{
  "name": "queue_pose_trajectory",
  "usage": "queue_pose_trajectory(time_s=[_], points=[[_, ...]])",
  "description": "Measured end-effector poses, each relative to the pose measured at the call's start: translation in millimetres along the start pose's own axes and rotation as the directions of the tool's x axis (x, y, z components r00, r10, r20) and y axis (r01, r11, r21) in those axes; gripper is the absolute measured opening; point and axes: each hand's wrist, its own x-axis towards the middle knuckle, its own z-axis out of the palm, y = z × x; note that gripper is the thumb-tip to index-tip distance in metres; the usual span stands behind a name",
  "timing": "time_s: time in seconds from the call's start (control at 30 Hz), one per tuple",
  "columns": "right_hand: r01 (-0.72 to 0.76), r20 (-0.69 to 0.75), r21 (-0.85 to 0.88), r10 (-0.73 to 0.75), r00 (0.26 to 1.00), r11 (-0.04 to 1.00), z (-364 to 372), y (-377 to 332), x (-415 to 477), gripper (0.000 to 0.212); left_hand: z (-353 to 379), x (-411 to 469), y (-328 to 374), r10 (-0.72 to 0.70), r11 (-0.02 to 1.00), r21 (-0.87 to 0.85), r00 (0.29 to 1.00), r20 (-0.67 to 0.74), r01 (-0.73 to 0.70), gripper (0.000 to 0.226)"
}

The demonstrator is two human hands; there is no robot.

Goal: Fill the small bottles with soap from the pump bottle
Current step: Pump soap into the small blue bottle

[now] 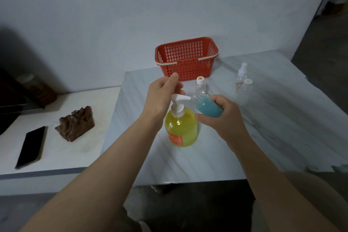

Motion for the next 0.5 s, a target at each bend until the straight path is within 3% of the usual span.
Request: queue_pose_trajectory(time_s=[0.17, 0.5], points=[[-0.096, 0.031, 0.114, 0.093, 0.995, 0.989, 10.8, 2.0, -18.0, 0.028, -14.6, -9.5, -13.3, -0.029, 1.000, -0.013, 0.998, -0.052, 0.028, 0.018], [-0.124, 0.156, 0.139, 0.102, 0.983, 0.983, 46.4, -12.4, -61.5, 0.032, -87.0, -31.7, -28.2, -0.059, 0.979, 0.200, 0.996, 0.060, 0.046, 0.015]])
